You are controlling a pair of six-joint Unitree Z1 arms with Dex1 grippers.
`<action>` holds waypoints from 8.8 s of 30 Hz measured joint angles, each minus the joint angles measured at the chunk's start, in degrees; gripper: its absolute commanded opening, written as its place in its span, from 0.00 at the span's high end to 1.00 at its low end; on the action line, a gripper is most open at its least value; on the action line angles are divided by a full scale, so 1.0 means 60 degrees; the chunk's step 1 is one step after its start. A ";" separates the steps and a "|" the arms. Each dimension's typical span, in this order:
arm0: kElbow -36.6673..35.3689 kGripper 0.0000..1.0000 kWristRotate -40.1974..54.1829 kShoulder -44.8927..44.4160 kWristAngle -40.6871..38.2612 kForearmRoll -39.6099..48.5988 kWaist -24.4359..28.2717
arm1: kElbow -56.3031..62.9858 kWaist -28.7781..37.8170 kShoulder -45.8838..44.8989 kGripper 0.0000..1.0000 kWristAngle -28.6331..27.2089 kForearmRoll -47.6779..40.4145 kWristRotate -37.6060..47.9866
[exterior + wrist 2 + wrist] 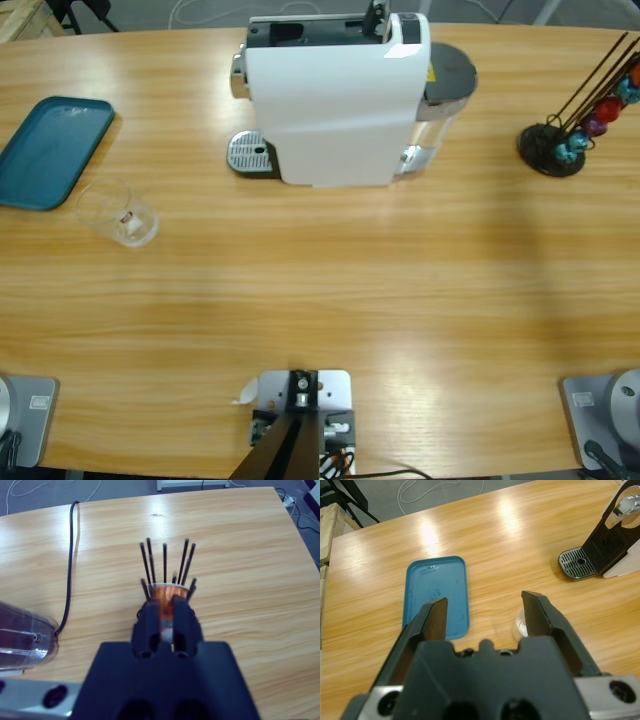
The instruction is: Pour coffee
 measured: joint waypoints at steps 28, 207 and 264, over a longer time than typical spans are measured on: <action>0.0009 0.38 0.0003 0.0000 0.0000 -0.0045 -0.0052 | 0.0580 0.0258 -0.0423 0.64 -0.0198 -0.0007 0.0075; 0.0091 0.37 0.0014 -0.0114 -0.0063 -0.0203 -0.0520 | -1.2619 0.6666 0.6000 1.00 0.3097 0.8166 -0.9048; 0.0204 0.00 0.0283 -0.0114 -0.0064 -0.0341 -0.0716 | -1.1184 0.5610 0.6832 0.45 0.3405 0.6291 -0.9045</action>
